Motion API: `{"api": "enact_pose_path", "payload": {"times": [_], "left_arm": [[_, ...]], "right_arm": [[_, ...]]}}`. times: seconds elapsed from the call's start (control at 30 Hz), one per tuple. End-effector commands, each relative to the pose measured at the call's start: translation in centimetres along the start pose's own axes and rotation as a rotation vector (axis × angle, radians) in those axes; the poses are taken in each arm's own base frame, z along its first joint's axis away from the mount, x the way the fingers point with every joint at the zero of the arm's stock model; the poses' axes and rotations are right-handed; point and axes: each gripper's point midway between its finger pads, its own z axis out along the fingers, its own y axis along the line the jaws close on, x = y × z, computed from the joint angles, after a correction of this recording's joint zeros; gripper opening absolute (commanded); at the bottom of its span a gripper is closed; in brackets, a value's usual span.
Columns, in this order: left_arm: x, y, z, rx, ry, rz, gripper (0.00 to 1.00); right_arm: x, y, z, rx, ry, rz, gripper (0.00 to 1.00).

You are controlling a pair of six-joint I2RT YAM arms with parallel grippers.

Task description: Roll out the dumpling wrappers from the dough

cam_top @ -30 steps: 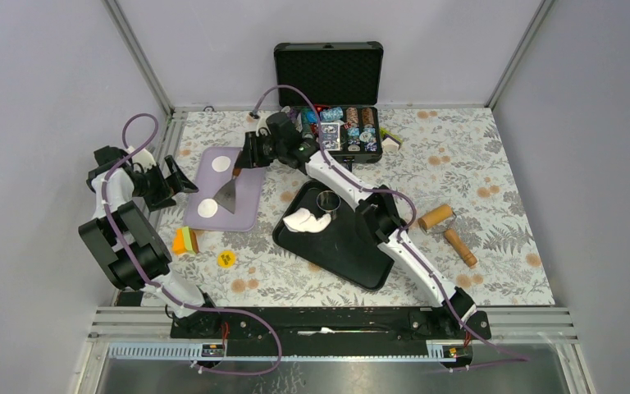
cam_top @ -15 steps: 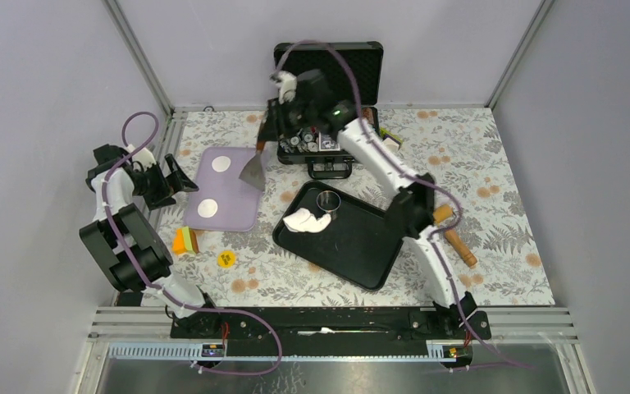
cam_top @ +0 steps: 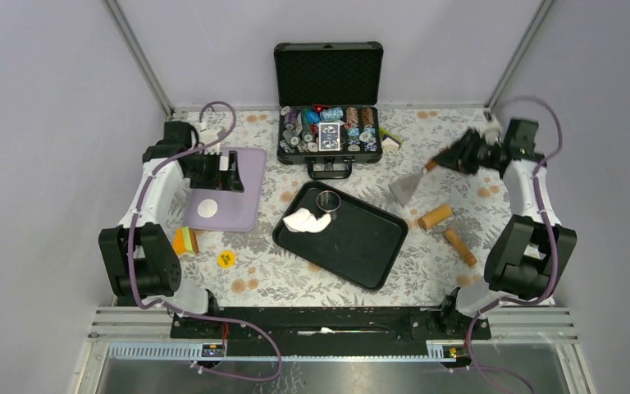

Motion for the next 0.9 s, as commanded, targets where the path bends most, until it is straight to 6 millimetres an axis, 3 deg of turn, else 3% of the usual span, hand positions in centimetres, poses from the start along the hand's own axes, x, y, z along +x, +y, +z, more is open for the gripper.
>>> {"api": "enact_pose_path", "payload": {"times": [0.0, 0.17, 0.27, 0.5, 0.7, 0.87], "left_arm": [[-0.8, -3.1, 1.7, -0.023, 0.019, 0.112, 0.99], [-0.8, -6.2, 4.0, 0.044, 0.05, 0.104, 0.99], [0.2, -7.0, 5.3, 0.07, 0.062, 0.103, 0.99], [1.0, -7.9, 5.9, 0.098, 0.068, 0.125, 0.99], [0.9, -8.6, 5.7, 0.106, 0.064, 0.139, 0.99], [1.1, -8.7, 5.8, 0.11, 0.068, 0.145, 0.99]], "right_arm": [[7.5, -4.0, -2.0, 0.018, 0.077, 0.236, 0.0], [16.4, -7.2, -0.8, 0.054, 0.239, 0.472, 0.0], [19.4, -8.1, -0.5, 0.067, 0.302, 0.562, 0.0], [19.2, -9.3, 0.3, 0.073, 0.324, 0.6, 0.0], [17.3, -9.2, -0.4, 0.073, 0.267, 0.563, 0.0], [16.7, -10.9, 0.4, 0.08, 0.281, 0.602, 0.0]]}}
